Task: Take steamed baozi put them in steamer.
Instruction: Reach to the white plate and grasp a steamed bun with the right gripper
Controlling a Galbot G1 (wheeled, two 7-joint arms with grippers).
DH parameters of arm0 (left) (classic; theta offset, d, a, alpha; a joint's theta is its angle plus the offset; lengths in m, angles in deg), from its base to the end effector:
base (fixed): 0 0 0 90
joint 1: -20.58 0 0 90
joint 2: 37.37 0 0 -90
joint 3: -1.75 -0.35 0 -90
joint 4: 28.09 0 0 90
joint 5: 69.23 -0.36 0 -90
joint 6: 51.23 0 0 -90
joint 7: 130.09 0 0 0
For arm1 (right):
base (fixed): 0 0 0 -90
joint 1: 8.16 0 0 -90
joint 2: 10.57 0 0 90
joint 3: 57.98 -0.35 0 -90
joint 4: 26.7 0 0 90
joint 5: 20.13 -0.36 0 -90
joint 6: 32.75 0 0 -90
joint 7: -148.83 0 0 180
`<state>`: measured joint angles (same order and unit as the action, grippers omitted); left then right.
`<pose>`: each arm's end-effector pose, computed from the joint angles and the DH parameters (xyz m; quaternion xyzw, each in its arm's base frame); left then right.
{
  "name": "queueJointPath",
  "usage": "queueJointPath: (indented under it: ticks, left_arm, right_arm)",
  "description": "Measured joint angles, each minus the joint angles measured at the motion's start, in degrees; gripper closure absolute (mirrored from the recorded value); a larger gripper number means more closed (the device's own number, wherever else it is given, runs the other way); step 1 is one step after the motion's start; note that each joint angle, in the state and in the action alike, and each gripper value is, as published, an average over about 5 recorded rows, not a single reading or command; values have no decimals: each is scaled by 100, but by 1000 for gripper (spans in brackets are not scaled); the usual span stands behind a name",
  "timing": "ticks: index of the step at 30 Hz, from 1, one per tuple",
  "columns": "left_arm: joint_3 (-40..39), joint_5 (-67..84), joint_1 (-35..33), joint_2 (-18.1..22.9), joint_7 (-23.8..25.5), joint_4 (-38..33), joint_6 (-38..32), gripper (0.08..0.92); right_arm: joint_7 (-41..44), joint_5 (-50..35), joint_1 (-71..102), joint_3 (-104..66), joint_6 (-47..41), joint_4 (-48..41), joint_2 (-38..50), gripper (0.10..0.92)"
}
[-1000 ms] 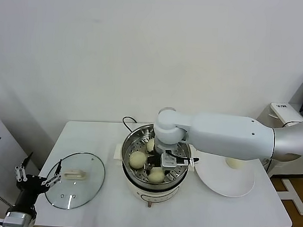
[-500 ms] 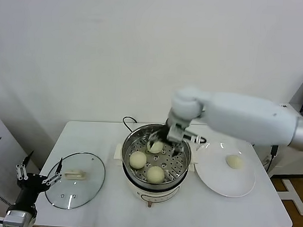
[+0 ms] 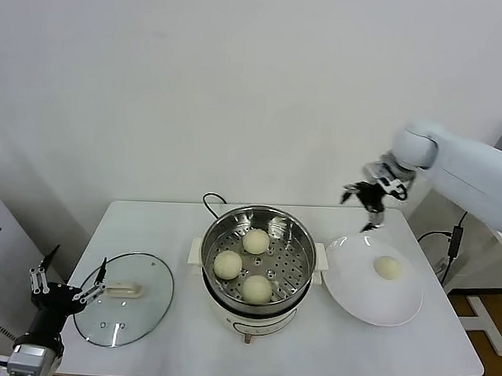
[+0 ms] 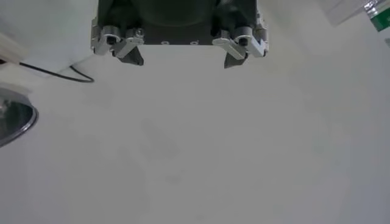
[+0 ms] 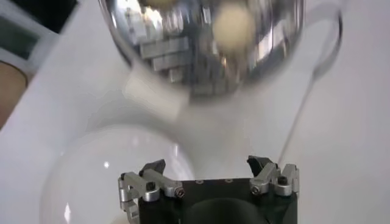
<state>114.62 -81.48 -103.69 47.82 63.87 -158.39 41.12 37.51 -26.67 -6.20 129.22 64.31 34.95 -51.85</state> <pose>0.1484 0.1162 -0.2315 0.0263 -0.9667 -0.2545 0.0053 0.5782 -0.1841 -0.0595 0.5446 -0.4925 0.5961 0.3247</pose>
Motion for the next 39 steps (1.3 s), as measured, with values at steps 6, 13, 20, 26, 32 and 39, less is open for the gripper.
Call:
queueJointPath:
  ticks: [6,13,20,26,32,39]
  left_arm:
    - [-13,-38,9,-4,-9,8,34,177]
    - [-32,-93,-19,11,-14,2,45,177]
    - [-6,-123,-72,12,-14,5,39,177]
    - [9,-142,-88,10,-13,34,38,177]
    - [7,-170,-92,30,-10,64,33,177]
    - [24,-171,-83,30,-10,92,26,177]
  right_arm:
    - [-83,570,879,-703,51,-554,171,203]
    - [-222,1075,1683,-1409,98,-1051,136,203]
    - [-389,1376,2215,-1867,92,-1402,-5,203]
    - [-546,1567,2445,-2077,69,-1667,-204,203]
    - [-633,1718,2585,-2194,55,-1915,-395,211]
    - [-684,1792,2645,-2248,-7,-2082,-499,371]
